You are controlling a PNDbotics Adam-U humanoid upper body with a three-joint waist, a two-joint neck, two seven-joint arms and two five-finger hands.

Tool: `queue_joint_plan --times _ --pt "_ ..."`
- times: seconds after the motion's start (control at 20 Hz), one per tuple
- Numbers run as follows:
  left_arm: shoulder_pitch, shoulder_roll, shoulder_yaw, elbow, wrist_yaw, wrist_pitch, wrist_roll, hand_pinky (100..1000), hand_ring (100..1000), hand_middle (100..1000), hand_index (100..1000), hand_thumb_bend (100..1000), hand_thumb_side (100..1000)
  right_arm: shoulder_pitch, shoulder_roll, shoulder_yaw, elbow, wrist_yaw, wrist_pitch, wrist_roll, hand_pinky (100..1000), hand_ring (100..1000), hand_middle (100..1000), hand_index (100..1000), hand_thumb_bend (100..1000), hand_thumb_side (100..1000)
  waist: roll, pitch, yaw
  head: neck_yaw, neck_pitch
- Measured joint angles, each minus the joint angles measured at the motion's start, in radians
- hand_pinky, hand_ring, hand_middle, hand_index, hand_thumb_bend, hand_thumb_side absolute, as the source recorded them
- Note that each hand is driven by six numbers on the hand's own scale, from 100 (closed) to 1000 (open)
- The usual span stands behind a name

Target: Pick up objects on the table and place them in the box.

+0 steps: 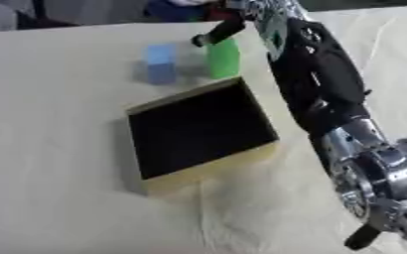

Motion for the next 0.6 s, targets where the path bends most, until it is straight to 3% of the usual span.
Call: queue_joint_plan --times 0.3,0.6 --pt "0.0 0.0 0.0 0.0 0.0 0.002 -0.003 768 668 708 880 221 724 -0.004 -0.019 0.032 -0.025 0.119 -0.055 0.066 918 1000 983 1000 538 584 -0.001 0.0 -0.001 0.003 0.0" --pt "0.001 0.0 0.0 0.0 0.0 0.005 -0.005 766 666 705 878 205 712 -0.004 -0.024 0.035 -0.025 0.168 -0.07 0.072 910 997 973 1000 425 504 -0.001 0.0 -0.002 0.003 0.002"
